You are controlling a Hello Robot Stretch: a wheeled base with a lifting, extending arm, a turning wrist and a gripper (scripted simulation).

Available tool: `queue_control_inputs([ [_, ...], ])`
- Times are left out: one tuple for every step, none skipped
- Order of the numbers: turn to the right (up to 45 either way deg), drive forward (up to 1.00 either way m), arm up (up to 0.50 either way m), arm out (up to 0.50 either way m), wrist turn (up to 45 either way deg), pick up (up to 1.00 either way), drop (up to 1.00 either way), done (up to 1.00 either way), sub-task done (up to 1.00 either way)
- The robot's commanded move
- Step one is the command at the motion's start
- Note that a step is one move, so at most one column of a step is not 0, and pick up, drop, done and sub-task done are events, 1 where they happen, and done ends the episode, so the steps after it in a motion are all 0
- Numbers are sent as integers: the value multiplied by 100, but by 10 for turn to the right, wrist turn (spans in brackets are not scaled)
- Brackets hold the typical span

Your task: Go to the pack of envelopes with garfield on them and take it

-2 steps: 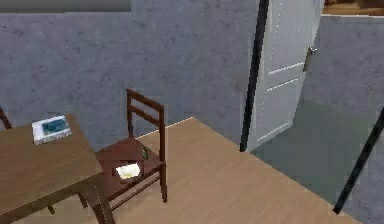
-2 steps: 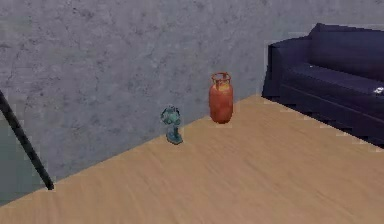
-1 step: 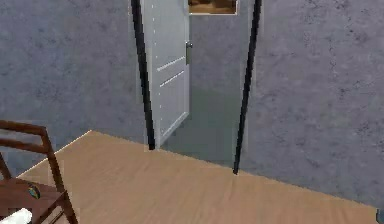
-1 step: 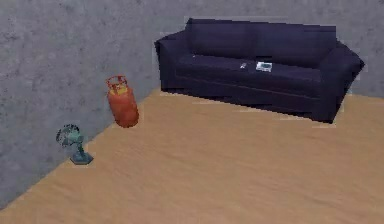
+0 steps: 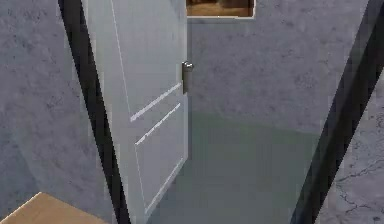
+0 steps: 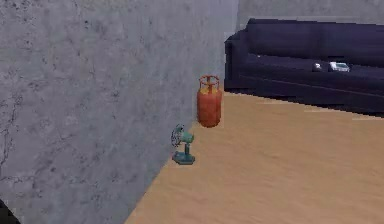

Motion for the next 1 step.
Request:
queue_control_inputs([
  [0, 65, 0, 0, 0, 0, 0, 0, 0],
])
